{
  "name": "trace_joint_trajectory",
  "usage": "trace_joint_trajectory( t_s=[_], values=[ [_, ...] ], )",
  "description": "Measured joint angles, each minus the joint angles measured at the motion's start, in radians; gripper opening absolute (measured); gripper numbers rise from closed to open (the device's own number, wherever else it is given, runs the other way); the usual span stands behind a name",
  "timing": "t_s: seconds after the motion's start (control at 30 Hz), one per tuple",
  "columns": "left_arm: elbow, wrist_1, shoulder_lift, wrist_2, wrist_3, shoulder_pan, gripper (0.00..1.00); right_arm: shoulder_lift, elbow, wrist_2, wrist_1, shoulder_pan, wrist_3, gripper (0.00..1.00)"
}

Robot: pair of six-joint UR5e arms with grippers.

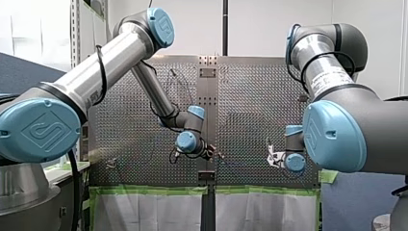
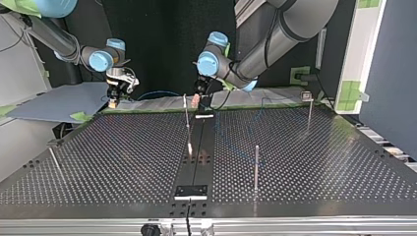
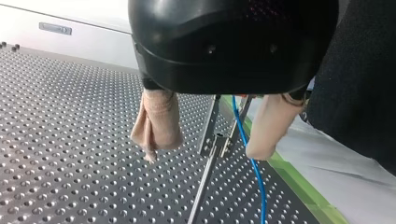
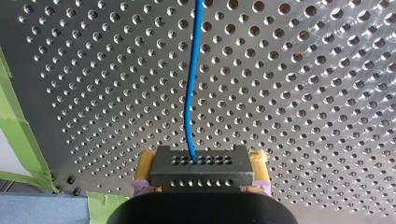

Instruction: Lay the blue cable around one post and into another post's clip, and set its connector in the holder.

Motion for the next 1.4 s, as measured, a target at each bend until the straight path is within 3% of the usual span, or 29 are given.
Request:
trace_joint_trajectory(
  t_s=[0.57,0.93,1.4],
  values=[
    [0.001,0.006,0.000,0.069,0.018,-0.023,0.98,0.000,0.000,-0.002,0.000,0.000,0.000,0.00],
    [0.001,0.037,0.000,0.119,-0.035,-0.043,0.98,0.000,0.000,-0.003,0.000,-0.004,0.009,0.00],
    [0.001,0.052,0.000,0.133,-0.048,-0.049,0.98,0.000,0.000,-0.006,0.000,-0.007,0.012,0.00]
  ],
)
